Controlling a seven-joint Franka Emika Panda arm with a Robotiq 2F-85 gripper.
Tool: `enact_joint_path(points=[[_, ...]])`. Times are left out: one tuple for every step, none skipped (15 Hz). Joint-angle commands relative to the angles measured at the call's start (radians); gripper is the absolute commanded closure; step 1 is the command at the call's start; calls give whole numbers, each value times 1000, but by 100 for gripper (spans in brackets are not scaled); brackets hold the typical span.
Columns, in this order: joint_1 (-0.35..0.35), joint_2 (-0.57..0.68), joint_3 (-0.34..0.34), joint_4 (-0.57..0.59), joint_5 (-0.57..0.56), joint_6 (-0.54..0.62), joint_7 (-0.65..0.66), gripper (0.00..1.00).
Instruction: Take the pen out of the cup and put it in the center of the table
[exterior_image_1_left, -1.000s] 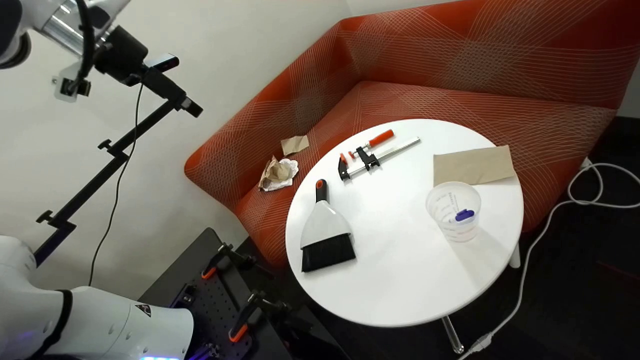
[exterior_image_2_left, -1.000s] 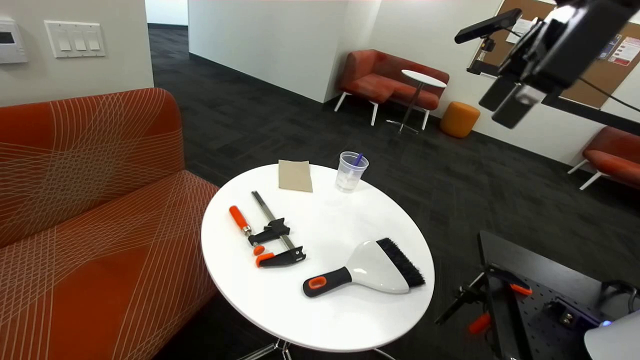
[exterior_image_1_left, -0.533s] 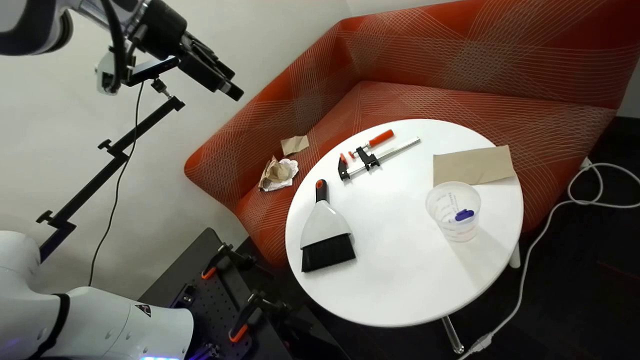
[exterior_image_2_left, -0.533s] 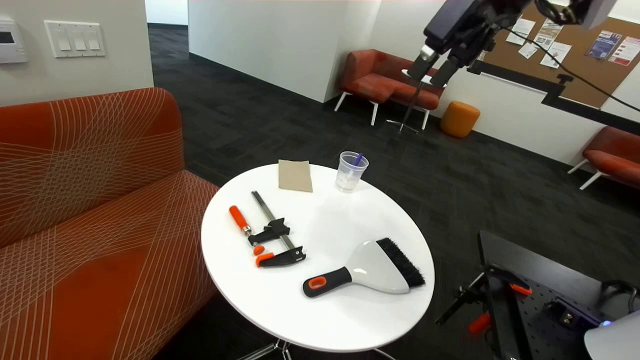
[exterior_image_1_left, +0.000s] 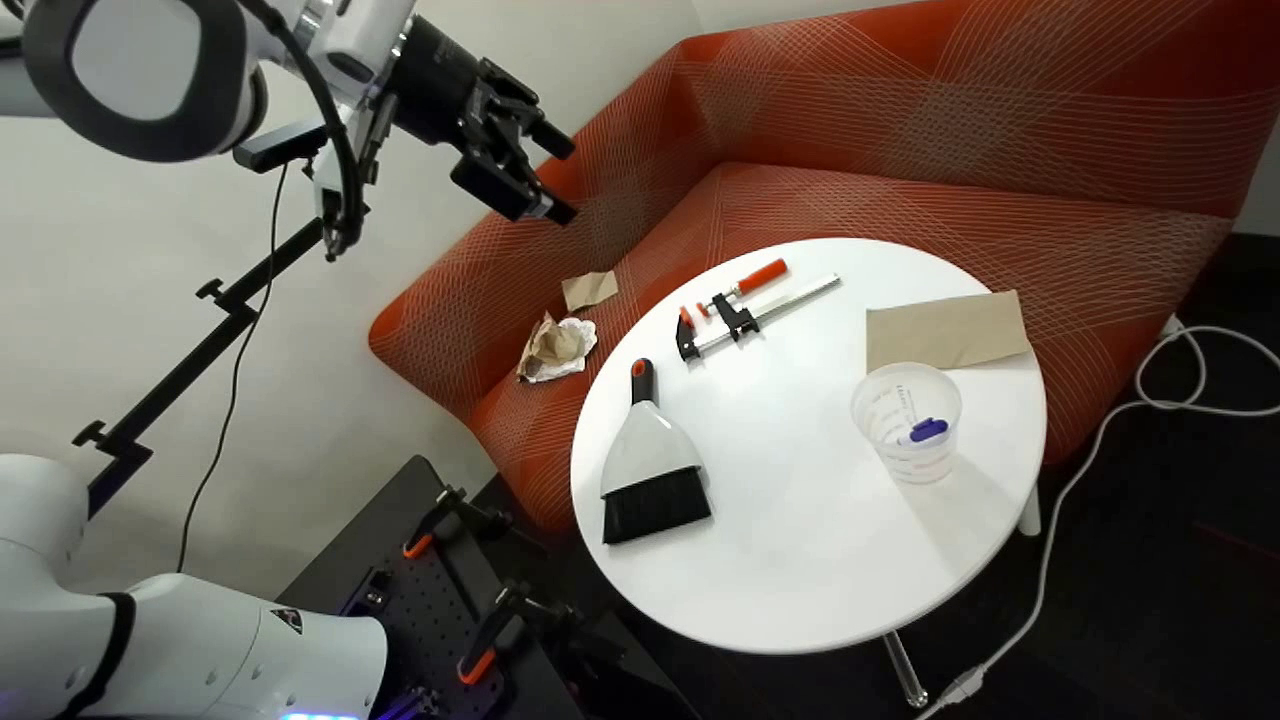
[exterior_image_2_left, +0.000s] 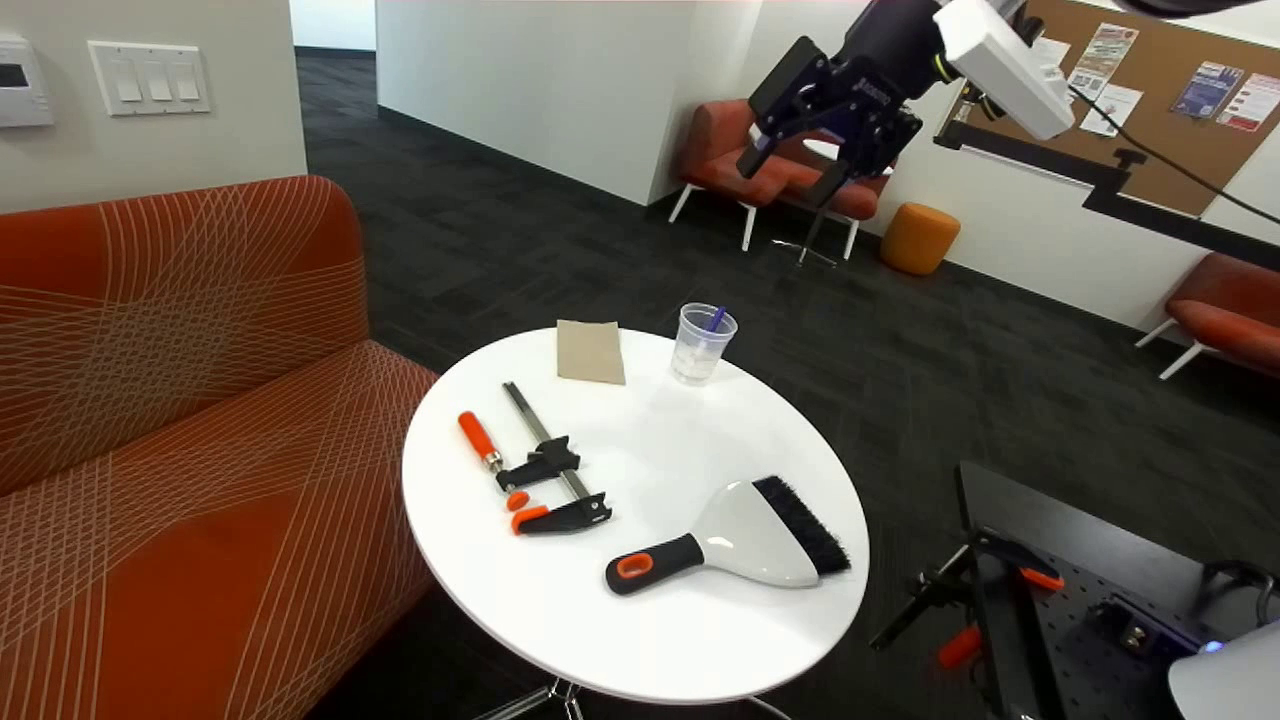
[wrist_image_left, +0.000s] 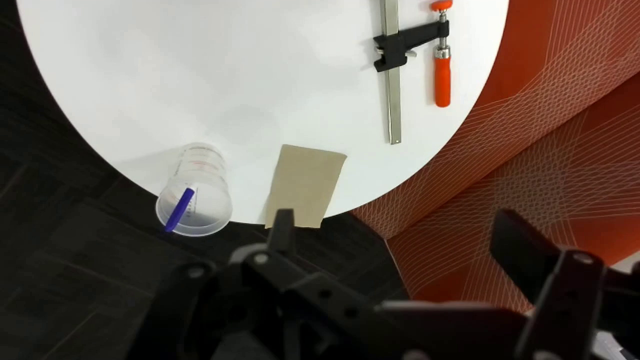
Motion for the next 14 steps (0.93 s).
enact_joint_path(points=[[9,2,-10,2,-2,-1,8,0],[9,2,-10,3,-2,-1,10,0],[9,2,-9,4,-2,-1,10,0],[9,2,-9,5,-2,-1,10,0],[-12,16,1,18,-41,9,82,0],[-38,41,8,42,-85,14,164,0],[-49,60,4,66,-107,-5,230,0],[-61,86,0,93,-148,-14,302,0],[-69,105,-5,113,-183,-19,368,0],[-73,133,-14,141,-221,-29,438,0],[-73,156,-25,165,-256,-39,508,0],[-69,185,-38,195,-295,-55,580,0],[-59,211,-55,220,-328,-66,650,0],[-47,241,-74,248,-356,-80,718,0]])
